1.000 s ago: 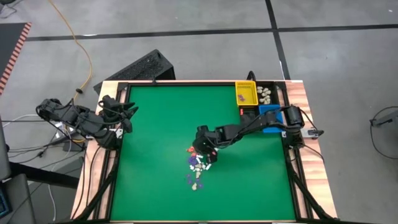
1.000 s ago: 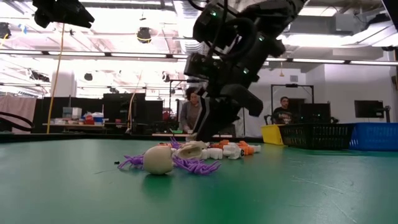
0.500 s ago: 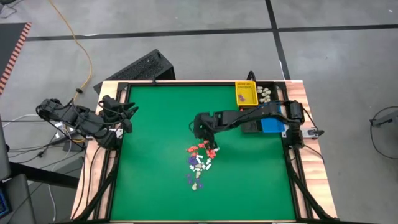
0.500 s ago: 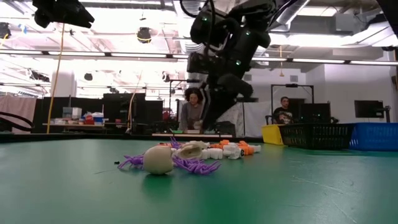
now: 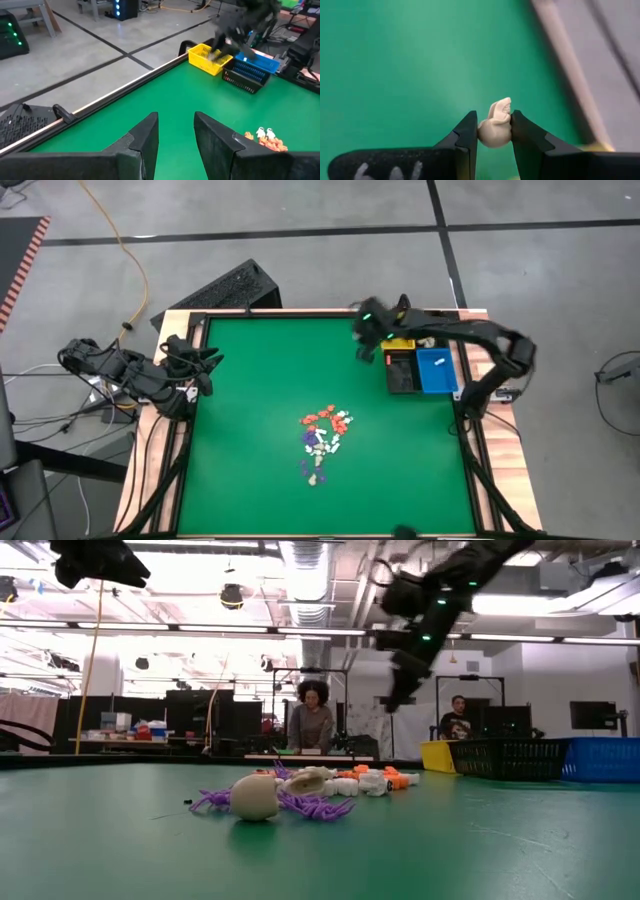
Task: Sort Halloween decoration
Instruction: Put the gray skull toy into the top black basket
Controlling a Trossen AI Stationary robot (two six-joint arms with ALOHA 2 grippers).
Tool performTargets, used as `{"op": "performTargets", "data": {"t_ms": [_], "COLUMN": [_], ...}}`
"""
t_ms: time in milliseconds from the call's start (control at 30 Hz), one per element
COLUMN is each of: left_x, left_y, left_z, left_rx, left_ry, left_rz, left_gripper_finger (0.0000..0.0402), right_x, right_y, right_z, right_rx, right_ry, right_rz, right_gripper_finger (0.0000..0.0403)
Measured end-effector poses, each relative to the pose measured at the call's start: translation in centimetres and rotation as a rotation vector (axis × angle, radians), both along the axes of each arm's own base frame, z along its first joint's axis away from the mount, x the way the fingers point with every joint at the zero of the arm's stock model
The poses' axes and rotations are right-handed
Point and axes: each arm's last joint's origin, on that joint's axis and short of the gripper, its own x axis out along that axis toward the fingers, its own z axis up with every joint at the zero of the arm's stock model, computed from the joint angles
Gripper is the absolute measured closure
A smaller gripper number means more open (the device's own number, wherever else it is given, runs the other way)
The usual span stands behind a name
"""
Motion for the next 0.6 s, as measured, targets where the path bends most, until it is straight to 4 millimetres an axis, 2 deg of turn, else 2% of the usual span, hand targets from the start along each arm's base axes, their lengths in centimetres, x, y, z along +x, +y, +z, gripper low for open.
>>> {"op": "performTargets", "data": {"t_ms": [167,333,467,600], "left_x": [0.0,0.0,0.0,0.0], "left_y": [0.0,0.1,0.1,0.1], "left_z": [0.0,0.1,0.1,0.1], "left_rx": [0.001,0.012,0.018,0.017], "left_ry": [-0.004,-0.012,-0.017,-0.018], "left_rz": [0.007,0.031,0.045,0.044], "left_gripper_finger": [0.0288,0.0288,0.0288,0.0288], "right_x": [-6.5,-11.0,-13.0,-13.2], "right_y": [-2.6,-4.2,-5.0,-5.7], "right_z": [0.6,0.0,-1.6,-2.6], "right_rx": [-0.075,-0.01,0.092,0.121], "right_ry": [-0.008,-0.08,-0.074,-0.045], "right_rz": [-0.419,-0.779,-0.994,-1.027], "right_gripper_finger": [0.029,0.029,0.029,0.029]}}
